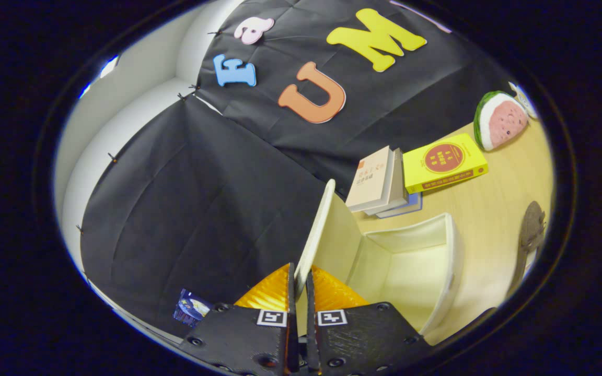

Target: Open the storage box then place both shoes into the box .Put the left shoe in first, then the right shoe, with the right side of both shoes facing outward in a uniform manner.

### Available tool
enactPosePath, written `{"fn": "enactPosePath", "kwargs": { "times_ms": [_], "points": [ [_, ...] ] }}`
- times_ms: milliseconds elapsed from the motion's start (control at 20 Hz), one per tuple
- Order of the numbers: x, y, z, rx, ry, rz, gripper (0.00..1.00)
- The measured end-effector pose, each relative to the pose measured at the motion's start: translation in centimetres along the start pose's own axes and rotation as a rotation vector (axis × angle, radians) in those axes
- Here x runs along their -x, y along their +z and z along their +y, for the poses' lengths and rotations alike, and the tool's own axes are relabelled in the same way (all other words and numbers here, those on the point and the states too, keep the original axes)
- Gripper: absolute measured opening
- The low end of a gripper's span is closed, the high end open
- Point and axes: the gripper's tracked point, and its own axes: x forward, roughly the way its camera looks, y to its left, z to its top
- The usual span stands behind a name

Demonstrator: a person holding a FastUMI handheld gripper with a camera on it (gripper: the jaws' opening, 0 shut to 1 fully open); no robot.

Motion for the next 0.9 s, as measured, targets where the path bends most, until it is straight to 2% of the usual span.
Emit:
{"fn": "enactPosePath", "kwargs": {
  "times_ms": [250, 500, 550, 650, 850, 900],
  "points": [
    [-3.6, -0.7, 4.2, 0.066, -0.021, 0.014, 0.11],
    [-6.4, -2.5, 8.4, 0.114, 0.022, 0.047, 0.27],
    [-6.7, -2.6, 9.3, 0.116, 0.036, 0.047, 0.41],
    [-7.4, -3.4, 10.8, 0.146, 0.055, 0.058, 0.58],
    [-6.9, -3.9, 11.6, 0.234, 0.04, 0.04, 0.91],
    [-6.5, -3.7, 11.2, 0.242, 0.025, 0.034, 0.91]
  ]
}}
